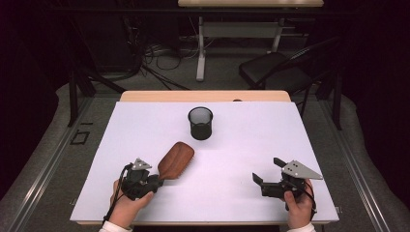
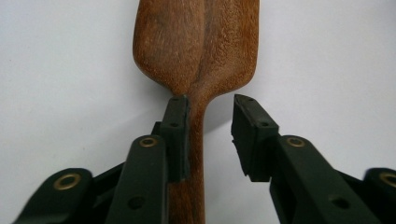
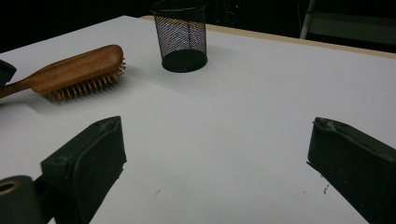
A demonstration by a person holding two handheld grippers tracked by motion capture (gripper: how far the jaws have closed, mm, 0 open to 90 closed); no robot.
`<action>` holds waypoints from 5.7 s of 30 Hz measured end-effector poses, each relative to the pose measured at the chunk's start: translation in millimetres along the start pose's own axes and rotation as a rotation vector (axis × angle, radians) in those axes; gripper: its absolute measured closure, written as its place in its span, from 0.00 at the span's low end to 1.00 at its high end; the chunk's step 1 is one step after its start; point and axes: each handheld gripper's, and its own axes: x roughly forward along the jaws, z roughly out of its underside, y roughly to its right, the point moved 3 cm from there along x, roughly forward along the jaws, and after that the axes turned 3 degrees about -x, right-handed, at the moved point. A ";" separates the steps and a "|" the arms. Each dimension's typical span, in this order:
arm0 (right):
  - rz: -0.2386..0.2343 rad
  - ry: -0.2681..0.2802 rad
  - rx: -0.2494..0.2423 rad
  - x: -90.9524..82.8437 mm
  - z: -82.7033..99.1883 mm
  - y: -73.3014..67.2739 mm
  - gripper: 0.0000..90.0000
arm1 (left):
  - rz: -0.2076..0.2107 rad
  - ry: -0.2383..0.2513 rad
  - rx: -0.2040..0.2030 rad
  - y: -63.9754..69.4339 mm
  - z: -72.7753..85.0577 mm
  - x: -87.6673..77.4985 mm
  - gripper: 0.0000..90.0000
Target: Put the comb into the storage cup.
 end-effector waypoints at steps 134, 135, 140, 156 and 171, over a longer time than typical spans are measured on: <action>-0.020 -0.027 -0.007 3.9 2.5 -4.5 0.05 | -0.013 -0.330 0.126 -11.8 -38.4 27.0 0.01; -0.021 -0.026 -0.008 4.0 2.5 -4.5 0.05 | -0.014 -0.334 0.132 -12.2 -38.9 26.8 0.01; -0.021 -0.026 -0.008 4.4 2.5 -4.7 0.05 | -0.020 -0.346 0.132 -12.9 -40.4 27.4 0.01; -0.025 -0.030 -0.013 4.4 3.0 -4.9 0.05 | -0.014 -0.402 0.055 -17.2 -45.8 35.0 0.01; -0.026 -0.034 -0.013 4.7 3.0 -5.4 0.05 | -0.020 -0.417 0.040 -17.5 -51.7 37.6 0.01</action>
